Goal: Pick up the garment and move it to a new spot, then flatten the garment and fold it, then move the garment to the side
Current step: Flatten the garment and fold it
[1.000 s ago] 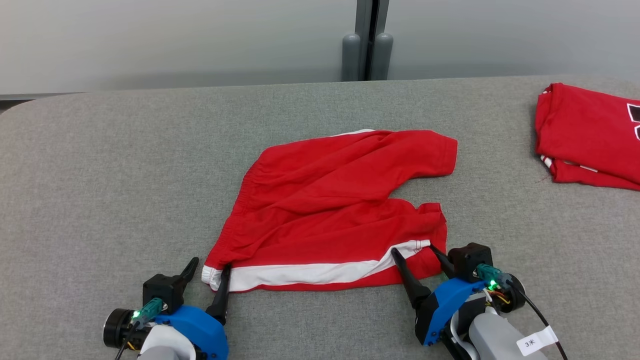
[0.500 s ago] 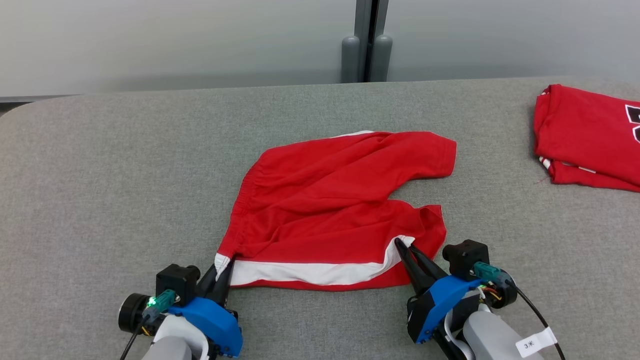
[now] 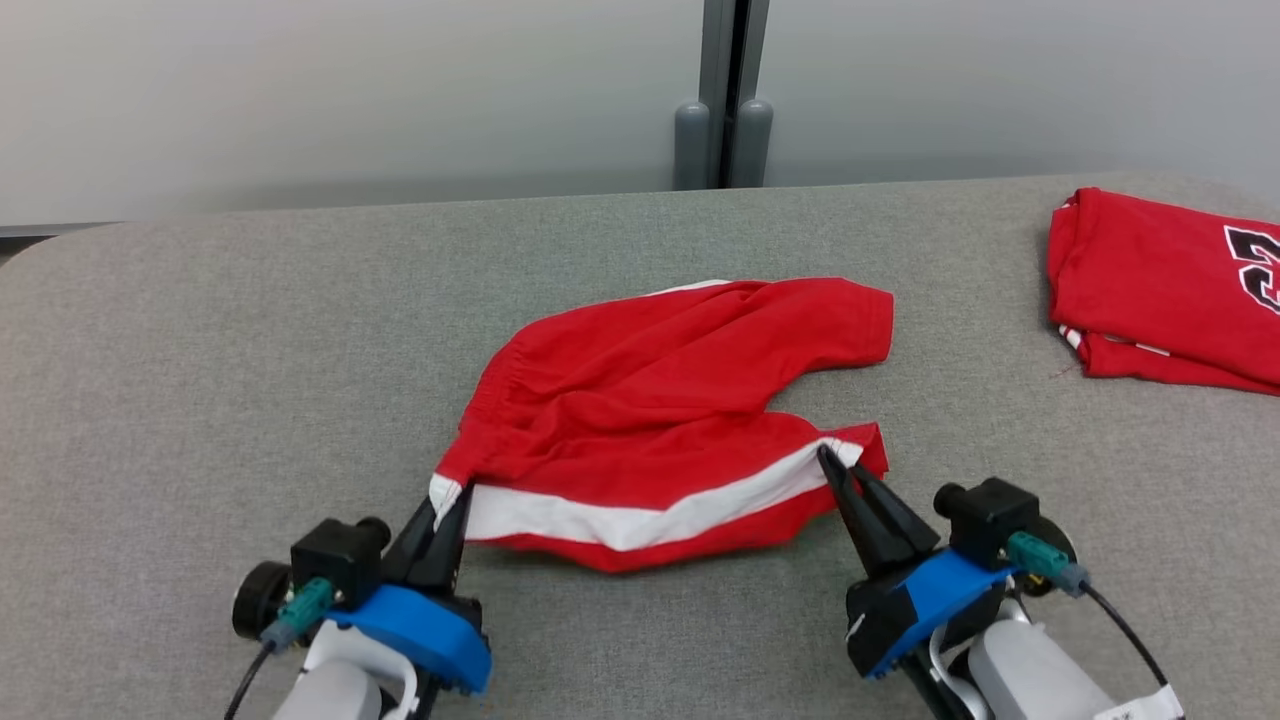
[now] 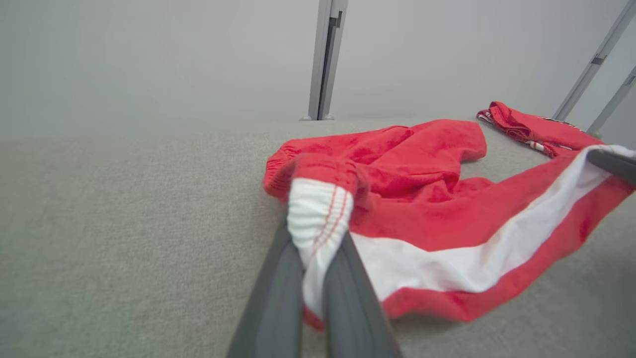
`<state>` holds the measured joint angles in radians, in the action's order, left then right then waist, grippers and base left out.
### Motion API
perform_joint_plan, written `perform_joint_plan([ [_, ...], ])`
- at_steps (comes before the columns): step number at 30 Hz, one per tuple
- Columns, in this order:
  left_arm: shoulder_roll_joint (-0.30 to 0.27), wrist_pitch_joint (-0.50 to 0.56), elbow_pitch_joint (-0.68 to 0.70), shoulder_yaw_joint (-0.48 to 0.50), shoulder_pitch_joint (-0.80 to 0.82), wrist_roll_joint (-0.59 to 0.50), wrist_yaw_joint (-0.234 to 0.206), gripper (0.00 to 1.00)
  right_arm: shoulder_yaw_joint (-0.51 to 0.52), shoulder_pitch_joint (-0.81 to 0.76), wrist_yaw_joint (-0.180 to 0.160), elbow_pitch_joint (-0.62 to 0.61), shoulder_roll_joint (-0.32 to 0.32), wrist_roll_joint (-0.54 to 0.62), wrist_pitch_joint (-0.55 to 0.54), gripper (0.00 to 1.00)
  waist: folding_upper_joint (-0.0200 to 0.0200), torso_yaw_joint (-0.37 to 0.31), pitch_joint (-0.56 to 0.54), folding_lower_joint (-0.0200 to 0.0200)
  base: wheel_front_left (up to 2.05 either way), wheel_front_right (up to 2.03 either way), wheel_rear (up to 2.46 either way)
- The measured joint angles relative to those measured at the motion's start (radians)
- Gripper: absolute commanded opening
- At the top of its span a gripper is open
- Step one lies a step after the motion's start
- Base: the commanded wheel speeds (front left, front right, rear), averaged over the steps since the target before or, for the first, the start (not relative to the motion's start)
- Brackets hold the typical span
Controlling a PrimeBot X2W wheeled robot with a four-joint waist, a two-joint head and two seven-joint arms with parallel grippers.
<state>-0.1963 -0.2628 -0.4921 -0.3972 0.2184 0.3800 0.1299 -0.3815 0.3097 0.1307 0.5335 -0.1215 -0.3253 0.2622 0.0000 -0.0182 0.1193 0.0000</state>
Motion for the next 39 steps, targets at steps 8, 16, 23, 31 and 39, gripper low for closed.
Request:
perform_joint_plan([
  [8, -0.050, 0.003, 0.046, -0.007, 0.204, 0.037, 0.000, 0.00, 0.010, 0.183, 0.000, -0.062, -0.035, 0.025, 0.000, 0.00, 0.0000, -0.024, 0.057, 0.0000, 0.00, 0.00, 0.00],
  [16, -0.139, 0.056, 0.025, -0.027, 0.593, 0.114, 0.000, 0.00, 0.018, 0.576, 0.000, 0.007, -0.040, 0.021, 0.000, 0.00, 0.0000, -0.068, 0.204, 0.0003, 0.00, 0.00, 0.00],
  [23, -0.176, 0.090, -0.048, -0.046, 0.942, 0.157, 0.000, 0.00, 0.065, 0.937, 0.000, 0.118, -0.030, -0.028, 0.000, 0.00, 0.0000, -0.088, 0.331, 0.0003, 0.00, 0.00, 0.00],
  [31, -0.159, 0.039, -0.165, -0.064, 1.221, 0.182, 0.000, 0.00, 0.094, 1.166, 0.000, 0.194, -0.023, -0.082, 0.000, 0.00, 0.0000, -0.084, 0.396, 0.0003, 0.00, 0.00, 0.00],
  [39, -0.144, 0.008, -0.227, -0.142, 1.230, 0.205, 0.000, 0.00, 0.024, 1.136, 0.000, 0.194, -0.037, -0.131, 0.000, 0.00, 0.0000, -0.069, 0.416, 0.0001, 0.00, 0.00, 0.00],
])
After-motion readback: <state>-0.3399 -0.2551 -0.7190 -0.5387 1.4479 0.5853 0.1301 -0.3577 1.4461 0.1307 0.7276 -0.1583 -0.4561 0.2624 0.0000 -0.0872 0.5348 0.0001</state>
